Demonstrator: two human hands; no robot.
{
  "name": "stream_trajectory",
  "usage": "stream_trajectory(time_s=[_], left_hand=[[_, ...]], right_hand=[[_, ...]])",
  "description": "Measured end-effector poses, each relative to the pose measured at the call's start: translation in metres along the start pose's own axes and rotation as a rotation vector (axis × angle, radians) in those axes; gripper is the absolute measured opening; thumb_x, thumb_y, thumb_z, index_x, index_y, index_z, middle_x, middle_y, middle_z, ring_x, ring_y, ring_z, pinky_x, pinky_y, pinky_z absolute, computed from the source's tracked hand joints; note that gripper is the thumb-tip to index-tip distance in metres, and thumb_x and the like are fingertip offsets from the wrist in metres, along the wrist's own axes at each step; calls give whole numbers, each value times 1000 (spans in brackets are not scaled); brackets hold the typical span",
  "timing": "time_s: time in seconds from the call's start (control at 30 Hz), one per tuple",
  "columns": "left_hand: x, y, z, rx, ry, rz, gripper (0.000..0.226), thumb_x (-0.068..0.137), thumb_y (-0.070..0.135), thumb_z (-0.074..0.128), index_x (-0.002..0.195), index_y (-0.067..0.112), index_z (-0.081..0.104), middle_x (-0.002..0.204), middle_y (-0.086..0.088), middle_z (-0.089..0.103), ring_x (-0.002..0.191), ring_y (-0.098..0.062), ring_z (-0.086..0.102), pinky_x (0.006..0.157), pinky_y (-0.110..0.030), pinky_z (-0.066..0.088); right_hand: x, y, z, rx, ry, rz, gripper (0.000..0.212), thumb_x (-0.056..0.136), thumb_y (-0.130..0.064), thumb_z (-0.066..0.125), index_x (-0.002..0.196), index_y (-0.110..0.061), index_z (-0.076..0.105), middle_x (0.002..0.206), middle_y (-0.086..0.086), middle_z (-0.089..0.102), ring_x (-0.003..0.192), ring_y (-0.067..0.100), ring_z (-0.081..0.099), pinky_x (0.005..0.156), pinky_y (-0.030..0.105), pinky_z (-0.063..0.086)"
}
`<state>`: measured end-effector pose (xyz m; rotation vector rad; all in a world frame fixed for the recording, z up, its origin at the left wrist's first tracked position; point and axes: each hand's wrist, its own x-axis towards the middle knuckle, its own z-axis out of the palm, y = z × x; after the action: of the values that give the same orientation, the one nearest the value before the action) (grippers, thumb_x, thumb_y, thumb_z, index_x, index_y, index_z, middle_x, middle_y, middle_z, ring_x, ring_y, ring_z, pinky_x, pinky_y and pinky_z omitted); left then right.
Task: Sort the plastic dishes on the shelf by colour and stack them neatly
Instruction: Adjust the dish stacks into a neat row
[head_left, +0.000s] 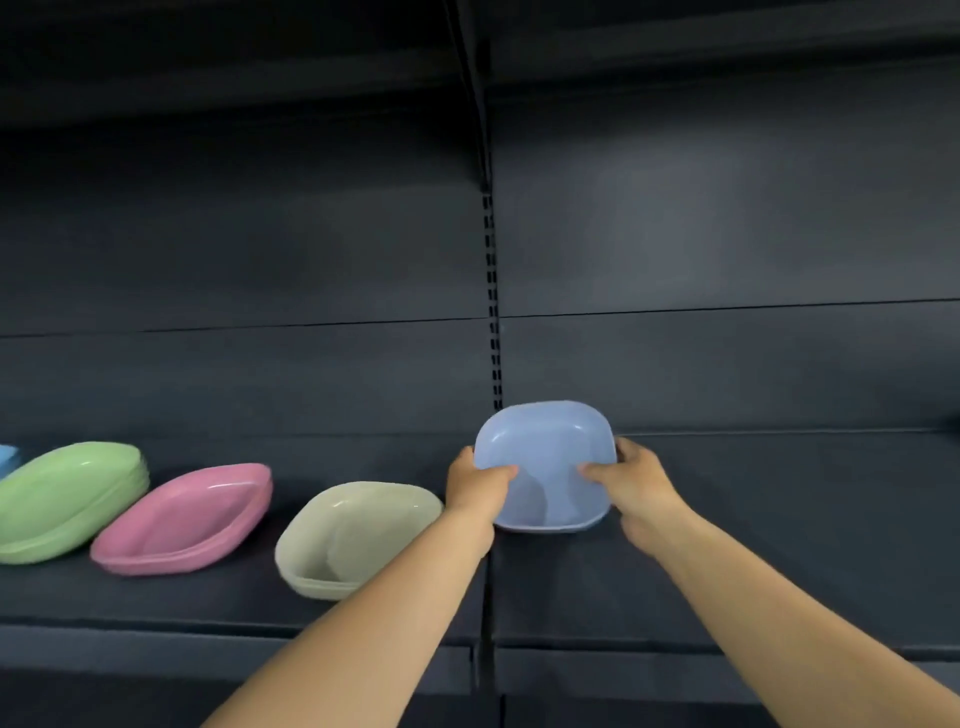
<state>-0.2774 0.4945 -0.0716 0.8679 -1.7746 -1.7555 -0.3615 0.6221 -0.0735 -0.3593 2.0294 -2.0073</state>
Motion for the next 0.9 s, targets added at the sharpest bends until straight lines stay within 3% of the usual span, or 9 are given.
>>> stream_trajectory(time_s=[0.17, 0.33, 0.47, 0.6, 0.73, 0.9], left_hand=[[-13, 26, -72, -109, 89, 86, 31, 87, 4, 58, 113, 20, 53, 104, 1, 58, 96, -21, 56, 79, -32, 44], [-20, 40, -199, -170, 226, 161, 30, 85, 2, 60, 109, 20, 53, 101, 1, 60, 93, -20, 57, 75, -30, 45], [-24, 39, -327, -142, 352, 222, 33, 84, 1, 61, 111, 18, 54, 94, 3, 59, 89, -19, 55, 68, -26, 44], [-19, 34, -472, -134, 465, 258, 32, 83, 1, 63, 107, 19, 53, 99, -1, 58, 93, -22, 55, 76, -31, 45], [7, 26, -619, -102, 524, 275, 29, 83, 0, 62, 106, 16, 54, 101, -4, 58, 91, -23, 53, 67, -28, 45], [64, 12, -767, -112, 551, 215, 25, 82, 0, 62, 98, 19, 59, 107, -8, 62, 98, -26, 57, 79, -35, 46]], right_hand=[[-26, -38, 61, 11, -129, -164, 32, 85, 5, 59, 110, -15, 57, 105, 6, 65, 97, 28, 62, 83, 42, 52], [-69, -54, 176, -2, -243, -239, 26, 88, -5, 61, 112, -17, 58, 104, 1, 65, 96, 24, 62, 75, 38, 53], [-118, -60, 299, 28, -334, -288, 26, 87, -10, 64, 112, -15, 57, 101, 0, 64, 92, 22, 61, 77, 36, 51], [-170, -60, 437, 35, -434, -339, 23, 87, -13, 62, 108, -18, 54, 99, -2, 61, 90, 18, 59, 67, 29, 48], [-208, -51, 587, 77, -449, -313, 18, 90, -15, 60, 105, -17, 53, 90, -7, 58, 79, 9, 56, 68, 29, 45], [-230, -43, 748, 90, -404, -215, 14, 91, -16, 58, 104, -18, 51, 88, -4, 57, 76, 8, 54, 68, 29, 45]])
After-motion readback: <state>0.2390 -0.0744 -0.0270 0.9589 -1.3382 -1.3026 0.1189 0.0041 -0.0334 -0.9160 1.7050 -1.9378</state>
